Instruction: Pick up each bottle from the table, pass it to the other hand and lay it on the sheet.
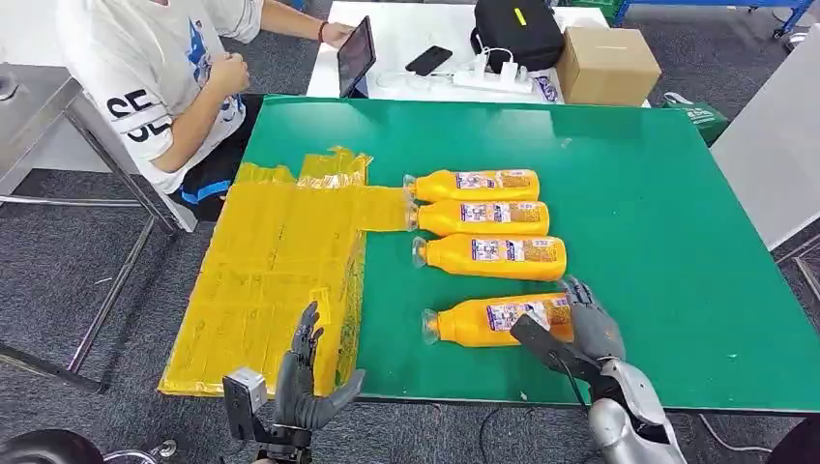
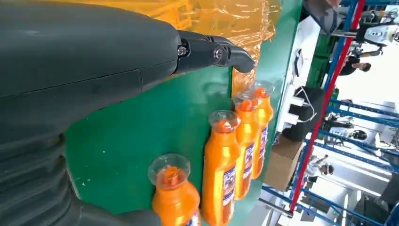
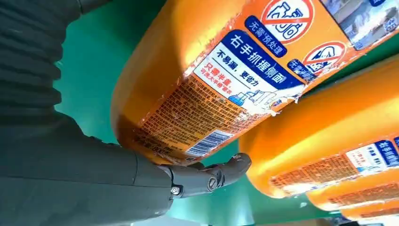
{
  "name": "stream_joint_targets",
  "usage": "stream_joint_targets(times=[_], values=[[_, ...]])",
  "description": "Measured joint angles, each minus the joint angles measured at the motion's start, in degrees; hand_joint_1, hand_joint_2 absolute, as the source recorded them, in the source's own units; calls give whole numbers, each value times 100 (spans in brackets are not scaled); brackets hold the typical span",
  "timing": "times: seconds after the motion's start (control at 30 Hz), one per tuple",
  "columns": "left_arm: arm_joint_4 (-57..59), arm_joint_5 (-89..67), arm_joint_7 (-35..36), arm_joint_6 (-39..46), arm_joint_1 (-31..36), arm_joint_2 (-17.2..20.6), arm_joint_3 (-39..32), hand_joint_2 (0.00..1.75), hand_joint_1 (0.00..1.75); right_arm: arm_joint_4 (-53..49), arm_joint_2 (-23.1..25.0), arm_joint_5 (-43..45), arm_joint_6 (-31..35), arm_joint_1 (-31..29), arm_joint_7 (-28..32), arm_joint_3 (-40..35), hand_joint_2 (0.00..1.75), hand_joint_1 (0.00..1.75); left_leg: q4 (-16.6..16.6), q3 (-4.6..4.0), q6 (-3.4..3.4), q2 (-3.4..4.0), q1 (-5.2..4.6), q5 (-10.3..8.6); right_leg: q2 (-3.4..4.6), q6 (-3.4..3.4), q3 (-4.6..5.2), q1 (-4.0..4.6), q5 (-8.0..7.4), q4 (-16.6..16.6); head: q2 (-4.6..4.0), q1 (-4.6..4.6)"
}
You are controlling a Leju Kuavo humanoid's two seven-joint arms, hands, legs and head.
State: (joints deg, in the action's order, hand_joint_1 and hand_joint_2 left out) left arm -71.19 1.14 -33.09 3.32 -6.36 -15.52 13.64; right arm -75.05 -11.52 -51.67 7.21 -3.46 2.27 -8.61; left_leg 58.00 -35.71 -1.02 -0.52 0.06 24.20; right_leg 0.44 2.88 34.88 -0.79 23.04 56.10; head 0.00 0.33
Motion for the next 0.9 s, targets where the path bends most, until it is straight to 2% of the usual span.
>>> stream_joint_targets(times=[0.2,0.63,0.9], values=[[90,0,0,-9,63,-2,0,175,0,275,-63,107,-125,-277,48,-140,175,0,0,-1,0,2,0,1,0,0,0,0,0,1,0,0],[409,66,59,-162,267,-22,-2,175,0,1245,-90,561,-441,-1190,253,-968,175,0,0,16,-3,19,1,-3,4,1,-7,1,-5,0,0,0],[577,111,59,-223,361,-26,-2,175,0,1521,-208,874,-745,-1476,431,-1215,175,3,0,35,-4,21,0,-2,6,1,-29,1,-4,-1,0,2]])
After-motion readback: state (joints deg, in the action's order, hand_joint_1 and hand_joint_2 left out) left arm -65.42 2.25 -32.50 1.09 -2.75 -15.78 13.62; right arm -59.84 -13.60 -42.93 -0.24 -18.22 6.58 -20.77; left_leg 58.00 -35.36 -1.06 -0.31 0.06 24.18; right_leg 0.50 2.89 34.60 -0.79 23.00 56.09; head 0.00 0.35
